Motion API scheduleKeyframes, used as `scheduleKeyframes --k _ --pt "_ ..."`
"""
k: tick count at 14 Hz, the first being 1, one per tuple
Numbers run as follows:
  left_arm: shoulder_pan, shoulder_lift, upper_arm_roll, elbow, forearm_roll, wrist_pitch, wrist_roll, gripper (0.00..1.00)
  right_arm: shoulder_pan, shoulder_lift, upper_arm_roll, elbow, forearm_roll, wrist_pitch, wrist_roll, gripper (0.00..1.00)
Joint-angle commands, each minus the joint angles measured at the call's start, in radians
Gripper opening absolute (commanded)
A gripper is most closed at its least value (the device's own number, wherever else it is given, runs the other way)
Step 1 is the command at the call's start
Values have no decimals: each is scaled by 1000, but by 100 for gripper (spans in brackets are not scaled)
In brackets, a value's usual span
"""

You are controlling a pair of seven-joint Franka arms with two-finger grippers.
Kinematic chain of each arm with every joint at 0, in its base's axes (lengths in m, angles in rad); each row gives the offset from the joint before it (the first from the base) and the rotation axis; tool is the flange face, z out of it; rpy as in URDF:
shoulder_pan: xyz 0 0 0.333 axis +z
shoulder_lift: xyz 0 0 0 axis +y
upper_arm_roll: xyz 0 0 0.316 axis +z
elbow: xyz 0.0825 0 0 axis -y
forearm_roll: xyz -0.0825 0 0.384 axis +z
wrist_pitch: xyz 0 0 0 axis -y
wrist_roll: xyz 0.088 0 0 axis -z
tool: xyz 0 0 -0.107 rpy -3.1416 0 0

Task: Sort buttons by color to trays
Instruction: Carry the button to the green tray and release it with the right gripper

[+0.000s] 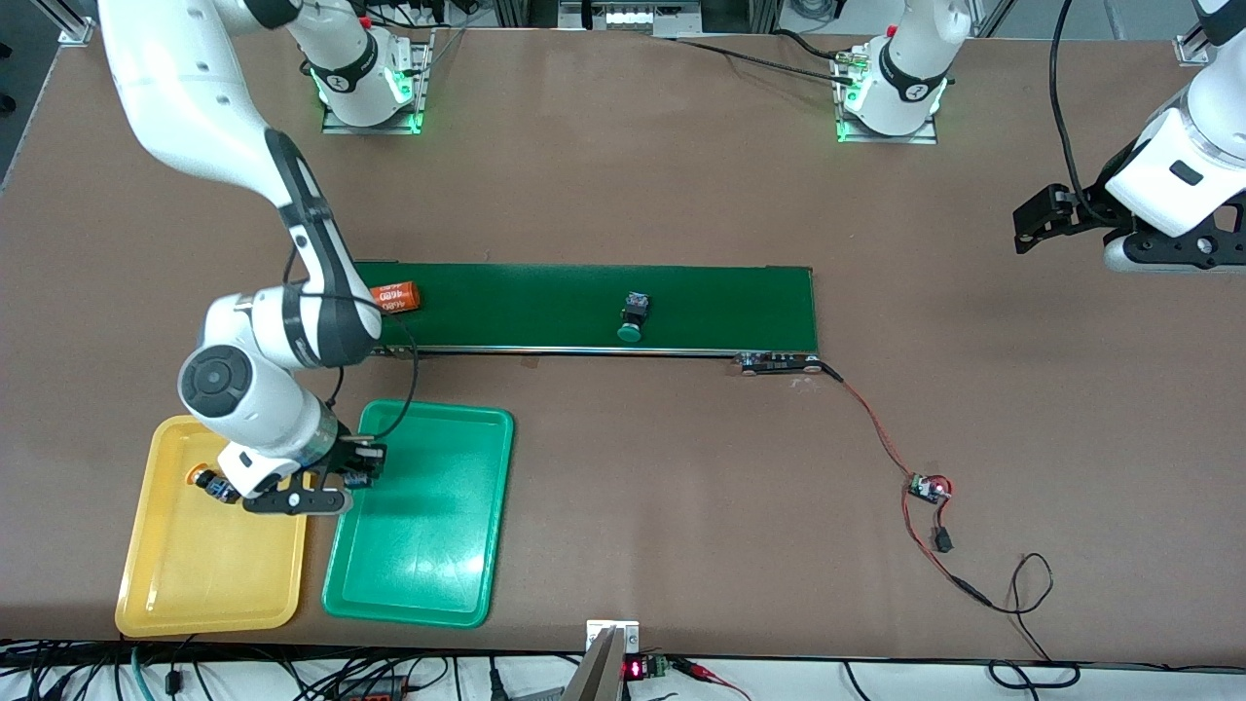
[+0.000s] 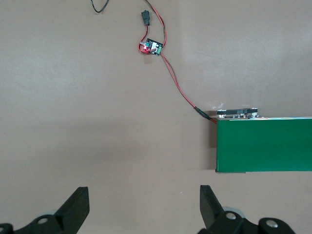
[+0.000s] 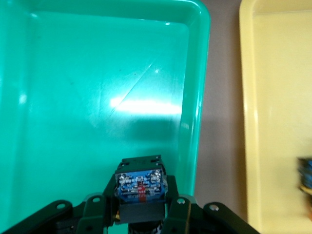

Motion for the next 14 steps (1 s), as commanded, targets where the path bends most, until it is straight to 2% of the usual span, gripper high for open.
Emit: scheduleKeyframes --k 1,6,7,9,12,13,14 --pt "-3 -3 5 13 10 -19 22 100 -2 57 2 48 -1 54 -11 1" --pt "6 -3 1 13 12 -19 22 100 6 84 2 48 8 85 3 6" --pt "6 -3 1 13 12 -19 22 100 6 84 2 48 8 85 5 18" --pt "6 -3 1 12 10 -20 22 100 1 82 2 45 8 86 3 63" --pt "6 -5 -1 12 12 -23 22 100 0 82 -9 36 10 90 -1 71" --pt "6 -5 -1 13 10 -29 22 100 1 82 -9 36 10 90 -1 76" --pt "6 -5 -1 13 10 -29 22 100 1 81 -9 36 10 90 -1 77"
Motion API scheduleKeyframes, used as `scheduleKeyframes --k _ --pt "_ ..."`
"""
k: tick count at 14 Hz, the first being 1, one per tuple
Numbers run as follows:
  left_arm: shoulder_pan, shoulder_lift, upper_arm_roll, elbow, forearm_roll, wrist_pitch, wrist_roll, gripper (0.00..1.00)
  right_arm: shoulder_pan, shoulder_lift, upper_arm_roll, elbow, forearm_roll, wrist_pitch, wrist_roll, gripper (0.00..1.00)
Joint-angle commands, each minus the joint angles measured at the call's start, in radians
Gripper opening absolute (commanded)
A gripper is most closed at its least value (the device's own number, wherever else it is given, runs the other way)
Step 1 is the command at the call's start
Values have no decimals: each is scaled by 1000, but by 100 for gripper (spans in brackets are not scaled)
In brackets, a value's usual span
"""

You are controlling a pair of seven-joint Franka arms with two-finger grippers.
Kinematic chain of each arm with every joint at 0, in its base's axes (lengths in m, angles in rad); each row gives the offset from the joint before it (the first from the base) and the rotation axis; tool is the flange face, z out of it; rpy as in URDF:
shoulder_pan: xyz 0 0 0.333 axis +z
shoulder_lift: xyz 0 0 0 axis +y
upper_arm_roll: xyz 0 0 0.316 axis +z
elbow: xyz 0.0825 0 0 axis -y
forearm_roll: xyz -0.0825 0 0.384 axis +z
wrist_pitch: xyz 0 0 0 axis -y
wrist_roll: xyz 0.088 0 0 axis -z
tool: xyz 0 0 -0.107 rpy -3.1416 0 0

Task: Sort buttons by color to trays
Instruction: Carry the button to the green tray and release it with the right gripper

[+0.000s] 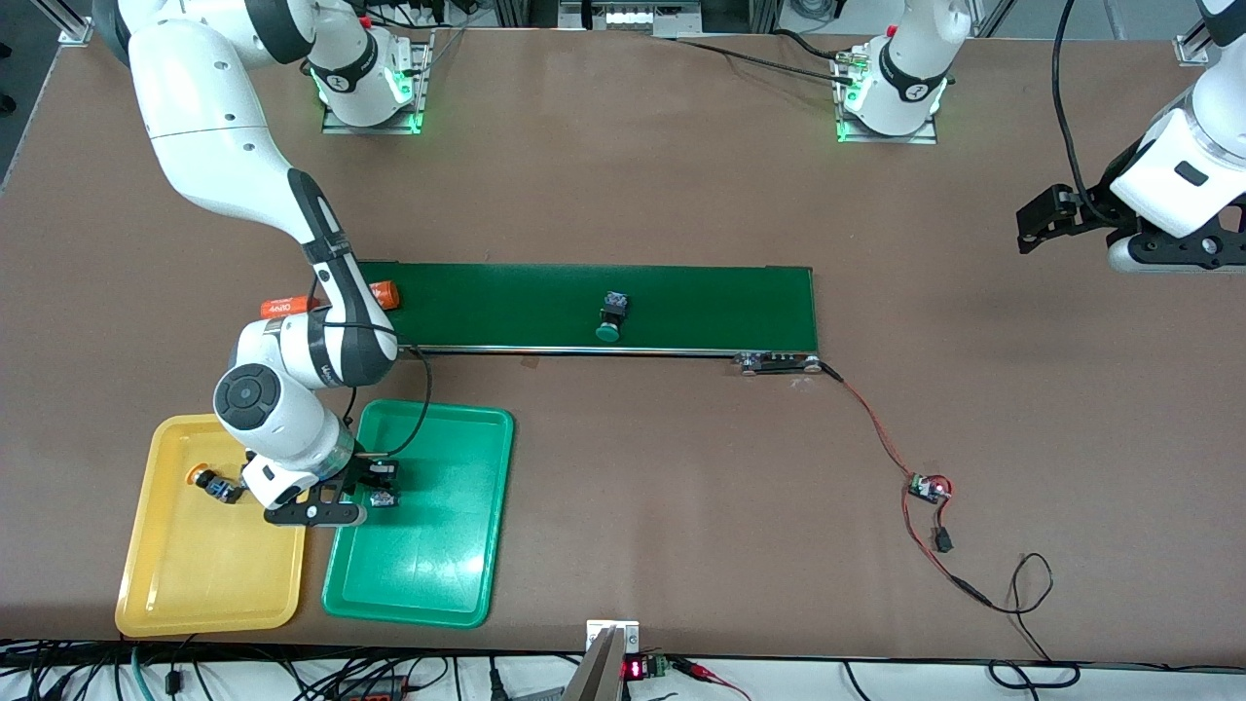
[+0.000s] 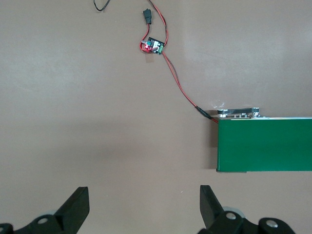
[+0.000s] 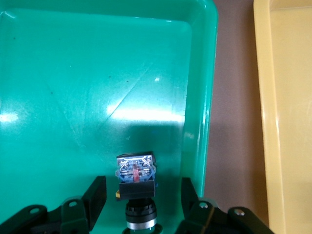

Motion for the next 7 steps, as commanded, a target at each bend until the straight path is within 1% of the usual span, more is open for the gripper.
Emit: scheduleKeyframes --k 1,2,4,7 --pt "2 -5 -4 13 12 -24 22 100 9 7 -3 14 9 9 -2 85" --pt "2 -5 -6 13 12 -24 20 100 10 -5 -6 7 9 9 -2 100" --pt "2 -5 -4 13 10 -25 22 100 18 -54 -6 -41 11 3 5 100" --pt "2 -3 -4 13 12 -24 22 100 55 -187 -6 -192 12 0 37 100"
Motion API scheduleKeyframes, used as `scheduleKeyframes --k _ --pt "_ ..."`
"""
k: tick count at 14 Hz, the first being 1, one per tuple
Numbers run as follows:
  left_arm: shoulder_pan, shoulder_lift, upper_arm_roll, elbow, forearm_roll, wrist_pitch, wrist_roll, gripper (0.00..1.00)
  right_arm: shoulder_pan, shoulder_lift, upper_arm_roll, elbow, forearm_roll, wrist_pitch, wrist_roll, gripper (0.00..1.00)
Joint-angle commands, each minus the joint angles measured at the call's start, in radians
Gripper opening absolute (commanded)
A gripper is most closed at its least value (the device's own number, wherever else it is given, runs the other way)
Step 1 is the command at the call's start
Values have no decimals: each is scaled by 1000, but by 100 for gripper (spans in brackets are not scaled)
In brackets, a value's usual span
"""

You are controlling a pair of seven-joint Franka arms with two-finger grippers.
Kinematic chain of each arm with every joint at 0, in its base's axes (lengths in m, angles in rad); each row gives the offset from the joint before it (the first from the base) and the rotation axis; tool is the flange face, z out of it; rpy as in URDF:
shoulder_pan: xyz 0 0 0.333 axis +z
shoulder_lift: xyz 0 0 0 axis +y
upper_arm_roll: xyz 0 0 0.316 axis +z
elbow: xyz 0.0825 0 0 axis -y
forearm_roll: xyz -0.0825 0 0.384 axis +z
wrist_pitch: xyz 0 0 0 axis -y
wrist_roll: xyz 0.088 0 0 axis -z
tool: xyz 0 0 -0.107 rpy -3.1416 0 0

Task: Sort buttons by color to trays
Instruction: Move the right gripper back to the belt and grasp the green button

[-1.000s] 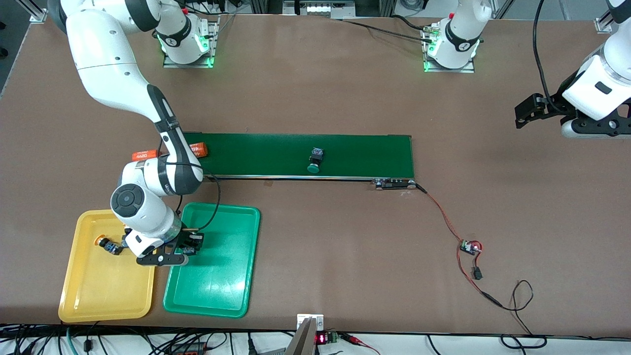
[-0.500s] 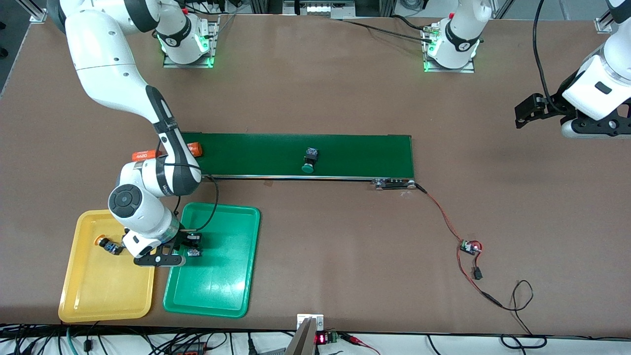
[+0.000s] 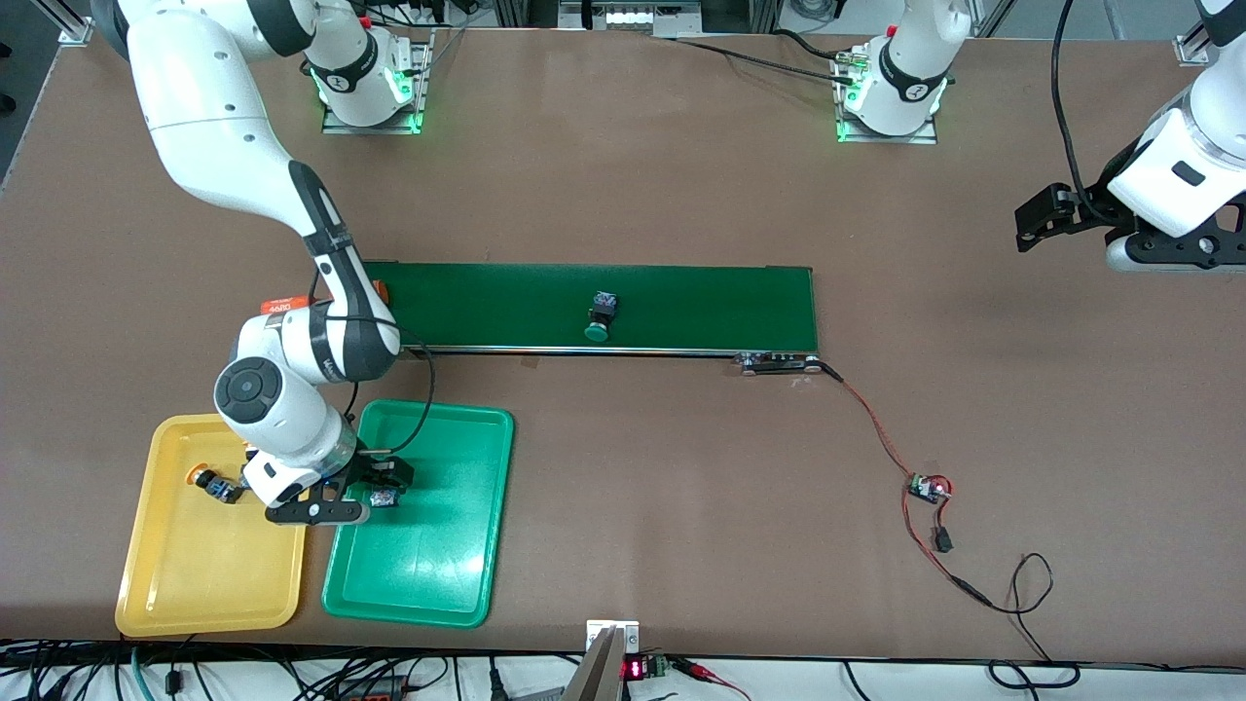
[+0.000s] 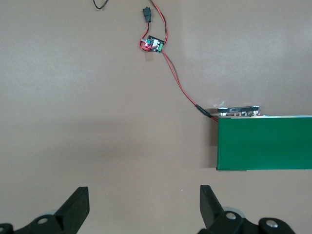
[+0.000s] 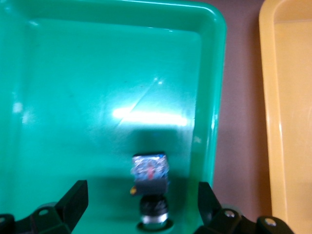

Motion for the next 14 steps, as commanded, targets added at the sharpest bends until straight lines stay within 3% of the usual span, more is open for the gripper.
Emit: scheduleKeyframes --k 1,6,14 --pt "2 -5 -3 13 12 -19 22 100 33 -181 -6 -210 13 -4 82 100" --pt "2 -3 -3 13 12 -19 22 100 90 -356 -4 -384 15 -37 202 100" --pt "2 -2 0 16 14 -16 22 100 225 -445 -3 -396 15 -247 474 100"
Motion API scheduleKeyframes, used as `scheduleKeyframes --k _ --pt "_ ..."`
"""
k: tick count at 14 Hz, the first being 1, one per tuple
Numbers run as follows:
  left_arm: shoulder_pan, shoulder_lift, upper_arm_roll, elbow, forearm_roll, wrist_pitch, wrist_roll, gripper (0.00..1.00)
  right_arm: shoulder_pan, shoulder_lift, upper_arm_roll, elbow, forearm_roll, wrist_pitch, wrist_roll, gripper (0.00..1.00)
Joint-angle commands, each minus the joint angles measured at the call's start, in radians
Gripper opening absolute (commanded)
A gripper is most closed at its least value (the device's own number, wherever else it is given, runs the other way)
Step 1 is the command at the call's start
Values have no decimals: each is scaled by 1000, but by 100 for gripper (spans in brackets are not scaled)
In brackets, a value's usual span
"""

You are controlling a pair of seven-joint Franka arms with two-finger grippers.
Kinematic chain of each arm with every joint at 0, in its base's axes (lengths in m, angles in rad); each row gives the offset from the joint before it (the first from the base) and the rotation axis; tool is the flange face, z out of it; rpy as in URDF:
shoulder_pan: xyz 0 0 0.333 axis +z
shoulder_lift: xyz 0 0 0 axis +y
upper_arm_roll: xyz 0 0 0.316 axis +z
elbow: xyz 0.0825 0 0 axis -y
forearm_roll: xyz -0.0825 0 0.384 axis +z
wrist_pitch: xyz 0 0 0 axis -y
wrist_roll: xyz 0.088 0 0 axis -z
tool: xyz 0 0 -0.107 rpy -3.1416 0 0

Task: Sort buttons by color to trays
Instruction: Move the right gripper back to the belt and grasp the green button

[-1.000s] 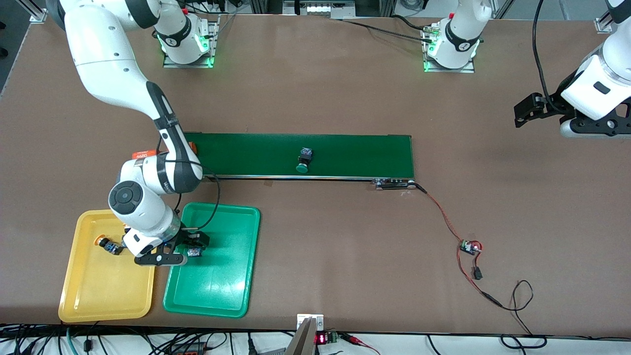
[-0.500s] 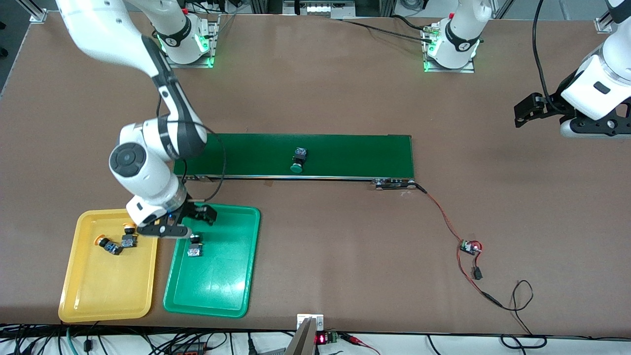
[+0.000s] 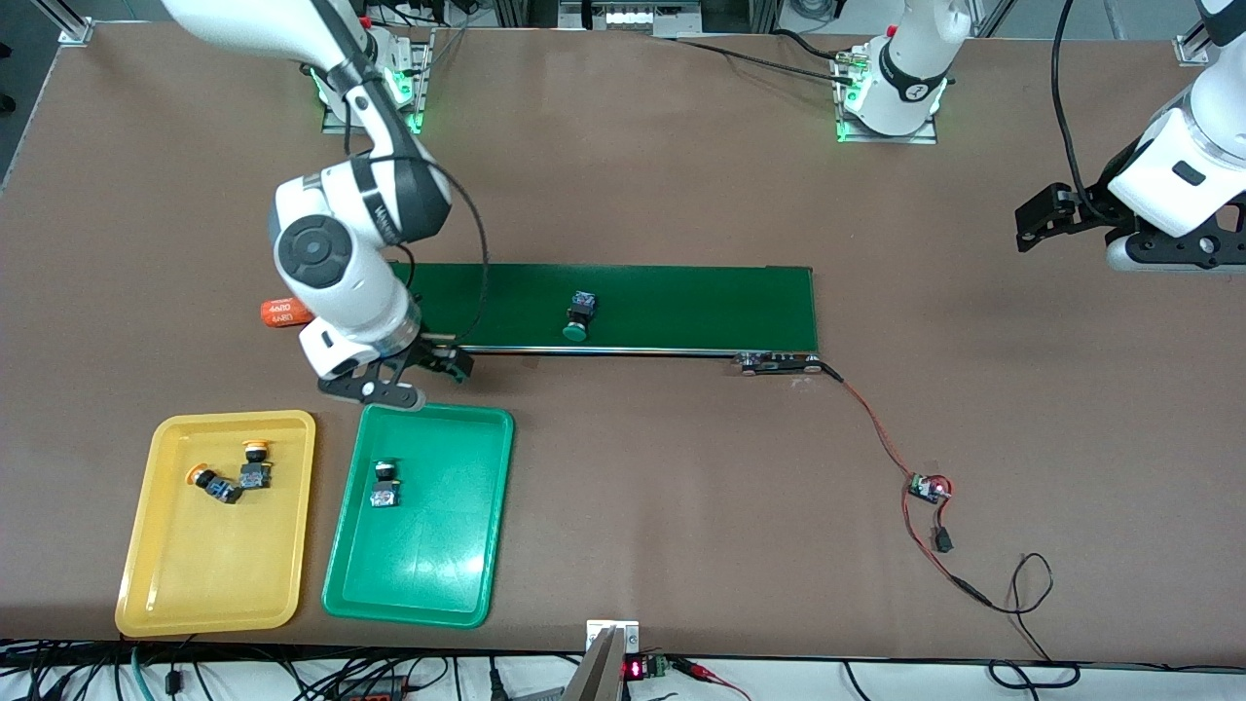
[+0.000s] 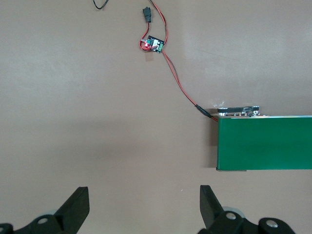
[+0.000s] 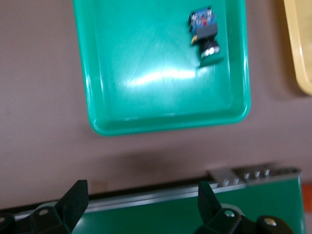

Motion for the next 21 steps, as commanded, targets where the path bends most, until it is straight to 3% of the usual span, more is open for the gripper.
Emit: scheduleKeyframes --k 1,8,13,21 --pt "2 -3 0 16 12 -18 22 100 31 -34 -9 -32 13 -25 68 100" --pt "2 -3 -3 14 12 -19 22 100 96 -23 1 -33 12 -25 174 100" --pt "2 -3 -1 14 12 -19 22 100 131 14 59 -33 7 -14 119 100" --pt "2 -3 -3 14 10 -19 22 100 151 60 64 -44 6 1 82 100"
